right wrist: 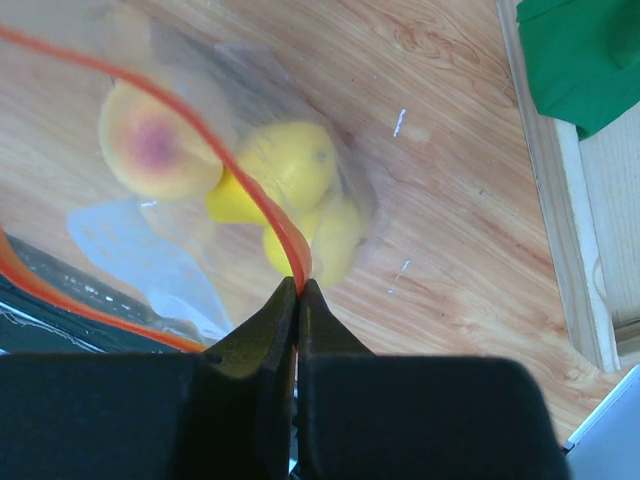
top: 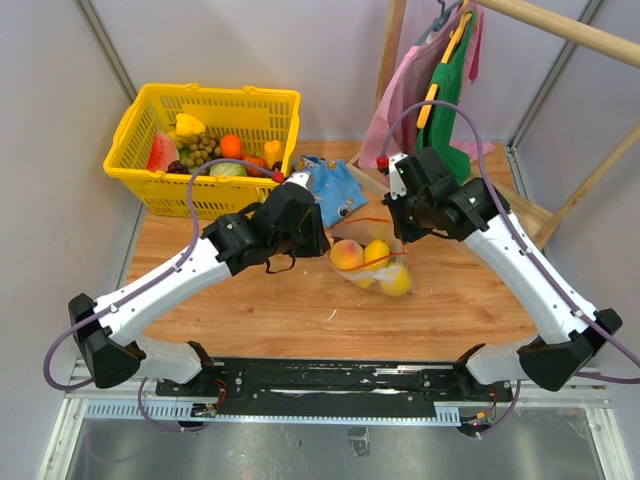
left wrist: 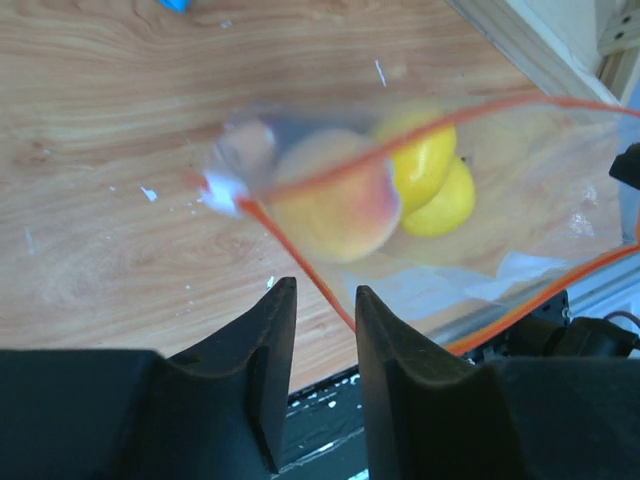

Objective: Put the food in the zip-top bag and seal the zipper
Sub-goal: Pick up the fake fruit from the bin.

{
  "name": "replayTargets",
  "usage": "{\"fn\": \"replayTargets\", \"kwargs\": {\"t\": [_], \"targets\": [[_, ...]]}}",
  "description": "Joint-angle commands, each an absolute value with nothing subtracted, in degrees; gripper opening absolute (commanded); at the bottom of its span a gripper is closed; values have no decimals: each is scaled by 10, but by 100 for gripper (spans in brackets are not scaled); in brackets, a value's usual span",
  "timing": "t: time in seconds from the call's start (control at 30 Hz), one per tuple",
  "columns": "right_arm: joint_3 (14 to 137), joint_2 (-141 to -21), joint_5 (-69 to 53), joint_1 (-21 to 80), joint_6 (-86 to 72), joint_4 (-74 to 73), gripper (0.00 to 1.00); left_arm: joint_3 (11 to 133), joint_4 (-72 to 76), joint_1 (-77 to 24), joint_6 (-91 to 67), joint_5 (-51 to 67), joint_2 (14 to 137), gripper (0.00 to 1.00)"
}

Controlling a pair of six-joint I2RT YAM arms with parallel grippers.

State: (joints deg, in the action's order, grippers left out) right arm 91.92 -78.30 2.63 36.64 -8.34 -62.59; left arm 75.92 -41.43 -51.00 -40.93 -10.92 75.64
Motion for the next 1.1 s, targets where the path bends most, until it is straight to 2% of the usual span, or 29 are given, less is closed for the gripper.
{"fn": "replayTargets", "kwargs": {"t": [0.0,0.3,0.6,0.83,1.07], "targets": [[915,-762,32,373,-74,-608,1,804,-429,-491,-375,-155,729,37],[905,-756,31,373,-78,-597,1,870,-456,-394,-295,-180,736,57],[901,-758,31,373,-77,-592,1,962,-443,-257,-198,-182,799,71],[895,-759,31,373,-76,-586,1,1033,-436,-172,-155,-147,891,79],[891,-763,28,373,-73,-582,1,1088,-463,-91,-137,-65,1002,83]]}}
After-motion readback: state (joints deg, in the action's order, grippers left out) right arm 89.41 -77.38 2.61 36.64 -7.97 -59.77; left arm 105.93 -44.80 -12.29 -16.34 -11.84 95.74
